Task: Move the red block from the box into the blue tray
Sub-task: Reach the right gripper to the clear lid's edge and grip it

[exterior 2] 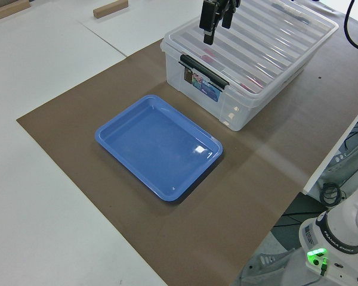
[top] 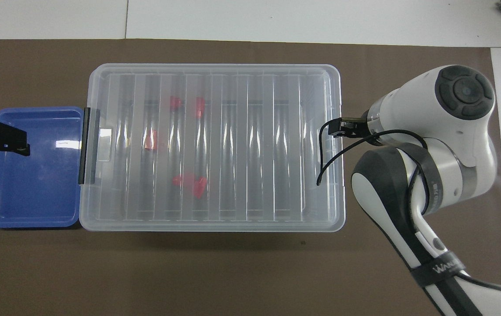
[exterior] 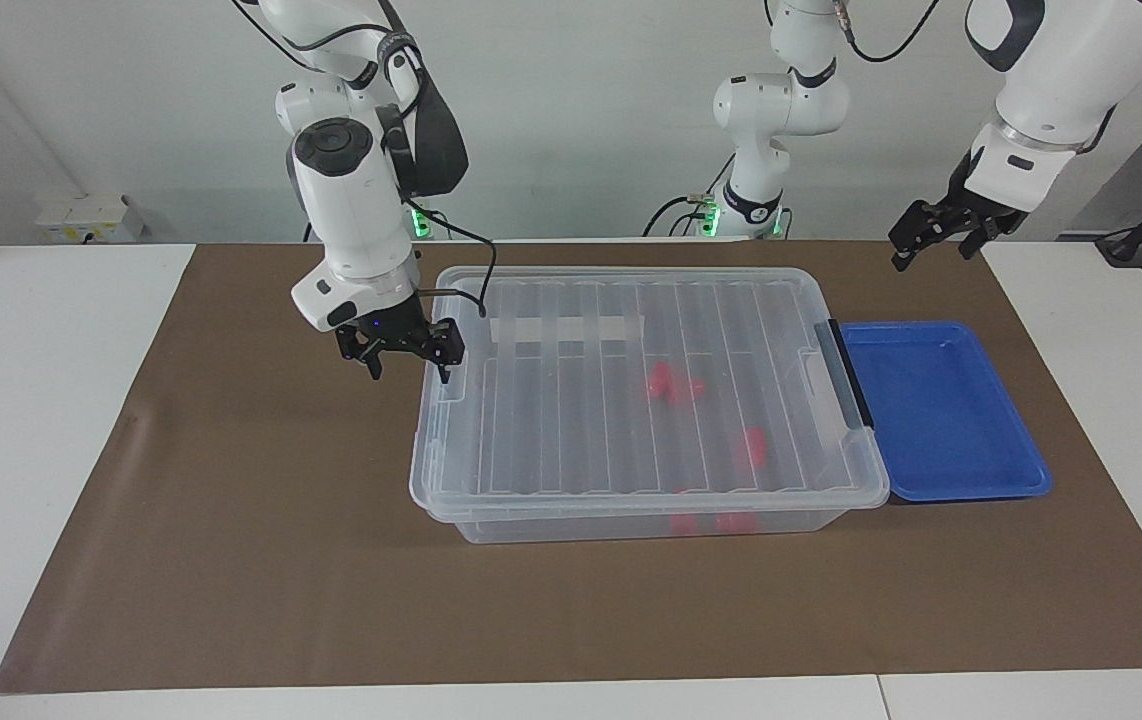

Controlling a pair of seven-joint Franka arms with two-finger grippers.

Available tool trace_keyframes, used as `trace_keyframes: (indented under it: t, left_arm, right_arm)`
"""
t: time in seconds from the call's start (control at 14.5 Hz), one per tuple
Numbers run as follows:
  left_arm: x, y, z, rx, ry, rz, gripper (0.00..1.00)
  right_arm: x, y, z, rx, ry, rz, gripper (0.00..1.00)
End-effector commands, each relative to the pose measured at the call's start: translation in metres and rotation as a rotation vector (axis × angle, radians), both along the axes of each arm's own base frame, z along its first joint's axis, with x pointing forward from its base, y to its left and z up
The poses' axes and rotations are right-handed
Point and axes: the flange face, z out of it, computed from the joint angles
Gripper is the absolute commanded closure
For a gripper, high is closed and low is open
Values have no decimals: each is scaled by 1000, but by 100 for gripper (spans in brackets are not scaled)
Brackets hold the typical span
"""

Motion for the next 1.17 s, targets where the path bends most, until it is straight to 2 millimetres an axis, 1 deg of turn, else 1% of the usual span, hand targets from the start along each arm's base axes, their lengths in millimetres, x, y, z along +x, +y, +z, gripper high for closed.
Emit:
trace_keyframes:
  t: [0.0,0.14,0.28,0.69,0.96,1.1]
  left_arm:
    - [-4,2,1,12,9,-3,0]
    - [-4,2,1,12,9,-3,0]
    - [-4,2,1,12,9,-3,0]
    - [-4,3,1,12,10,-2,0]
    - [-4,1,1,12,10,-8,0]
    - [-4,1,1,12,10,-8,0]
  right_arm:
    - [-1,-3,-9,-5,-15,25,1]
    - [-2,3,-8,-3,-22,36,1]
    - [-2,3,-9,-4,-21,41,1]
    - [0,-7,-10,-7,-20,54,1]
    - [4,-26,-10,-11,-17,56,1]
    - [8,-41,-11,-15,-17,74,1]
